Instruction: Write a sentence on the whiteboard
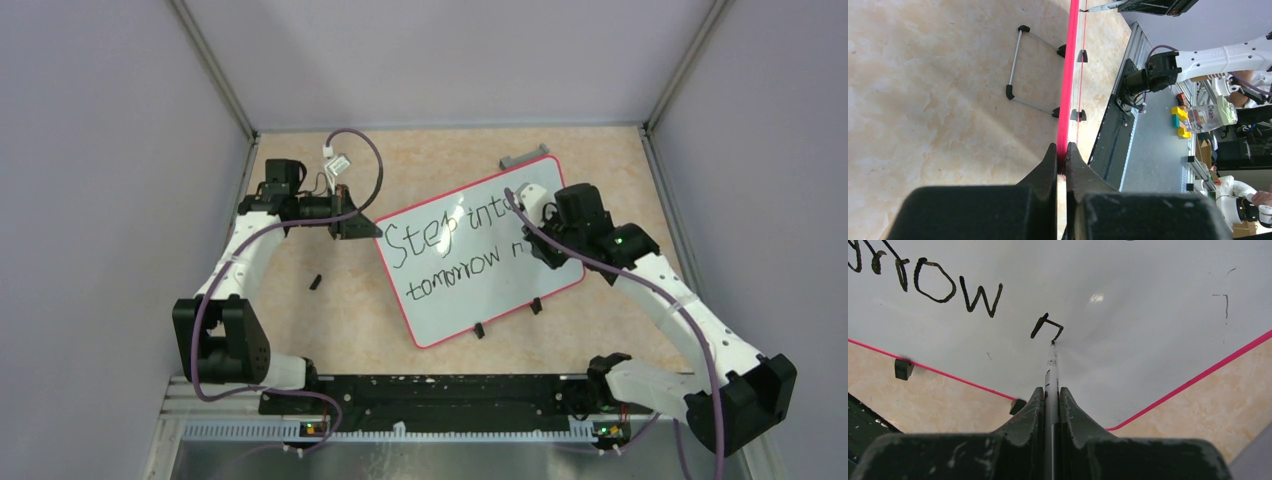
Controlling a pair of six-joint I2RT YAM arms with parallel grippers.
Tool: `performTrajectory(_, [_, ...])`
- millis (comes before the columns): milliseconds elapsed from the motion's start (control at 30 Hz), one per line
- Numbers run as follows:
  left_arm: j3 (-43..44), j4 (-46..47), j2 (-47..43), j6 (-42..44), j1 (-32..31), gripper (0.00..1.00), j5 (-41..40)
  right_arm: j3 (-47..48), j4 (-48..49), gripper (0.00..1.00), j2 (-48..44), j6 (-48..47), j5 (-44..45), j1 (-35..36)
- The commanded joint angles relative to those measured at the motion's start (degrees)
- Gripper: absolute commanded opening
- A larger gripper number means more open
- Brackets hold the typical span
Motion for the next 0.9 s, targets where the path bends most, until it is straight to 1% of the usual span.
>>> performTrajectory(0, [-0.20, 0.11, 0.66, 2.82, -0.70, 0.00, -2.06, -0.18, -0.30, 0.00, -1.54, -0.01, -1.50, -0.77])
performTrajectory(100, [-0.19, 0.13, 0.49, 2.83, -0.79, 0.00, -2.07, 0.37, -1.17, 0.00, -1.64, -0.15, -1.99, -0.77])
performTrajectory(233, [-0.20, 0.11, 0.48, 2.82, -0.74, 0.00, -1.97, 3.39, -3.51, 0.00, -2.24, -0.04, -3.14, -0.77])
performTrajectory(333, [-0.23, 0.10, 0.31, 2.72, -0.75, 0.00, -1.90, 4.68, -4.09, 0.00, -2.77, 0.07, -1.31, -0.72])
performTrajectory(567, [-0.19, 0.09, 0.16, 2.72, -0.82, 0.00, -1.91, 4.27, -0.59, 0.00, -2.18, -0.12, 2.85, -1.85])
performTrajectory(867, [-0.31, 0.11, -0.06, 2.74, -0.73, 0.00, -2.00, 5.05, 2.57, 0.00, -0.79, 0.48, 3.22, -2.00])
